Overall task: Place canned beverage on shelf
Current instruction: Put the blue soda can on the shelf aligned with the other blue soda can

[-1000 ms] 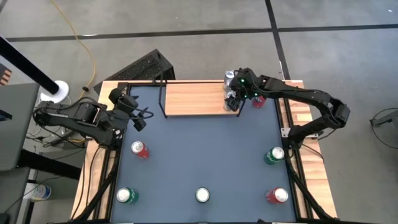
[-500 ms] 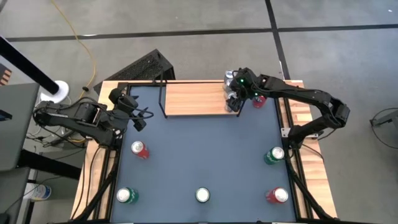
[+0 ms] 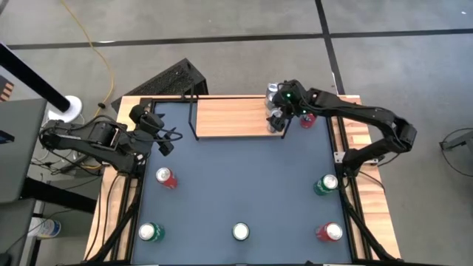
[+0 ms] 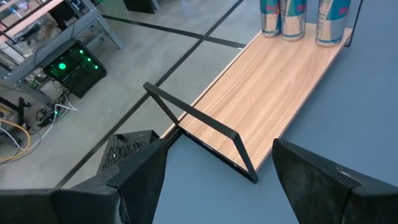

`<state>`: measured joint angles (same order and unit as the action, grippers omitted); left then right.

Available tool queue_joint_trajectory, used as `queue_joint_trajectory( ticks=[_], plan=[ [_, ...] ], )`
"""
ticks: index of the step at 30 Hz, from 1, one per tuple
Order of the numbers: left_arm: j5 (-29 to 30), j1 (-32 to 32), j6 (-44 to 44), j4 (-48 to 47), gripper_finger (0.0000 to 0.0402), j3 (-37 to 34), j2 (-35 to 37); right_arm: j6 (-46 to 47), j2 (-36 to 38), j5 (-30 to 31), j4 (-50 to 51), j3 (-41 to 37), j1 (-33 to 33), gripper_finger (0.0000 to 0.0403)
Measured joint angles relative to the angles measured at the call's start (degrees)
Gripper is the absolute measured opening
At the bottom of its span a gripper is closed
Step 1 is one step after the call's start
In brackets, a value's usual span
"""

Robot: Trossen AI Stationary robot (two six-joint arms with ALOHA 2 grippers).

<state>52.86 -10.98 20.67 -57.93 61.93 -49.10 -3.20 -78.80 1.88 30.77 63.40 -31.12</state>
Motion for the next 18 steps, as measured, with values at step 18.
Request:
queue_joint_trajectory(
  ticks=[18],
  plan=[
    [0.00,-0.02,0.02,0.00,0.0279,0.00,0.00,-1.86,8.21,-0.17,13.08,3.60,12.40,0.0345]
  ],
)
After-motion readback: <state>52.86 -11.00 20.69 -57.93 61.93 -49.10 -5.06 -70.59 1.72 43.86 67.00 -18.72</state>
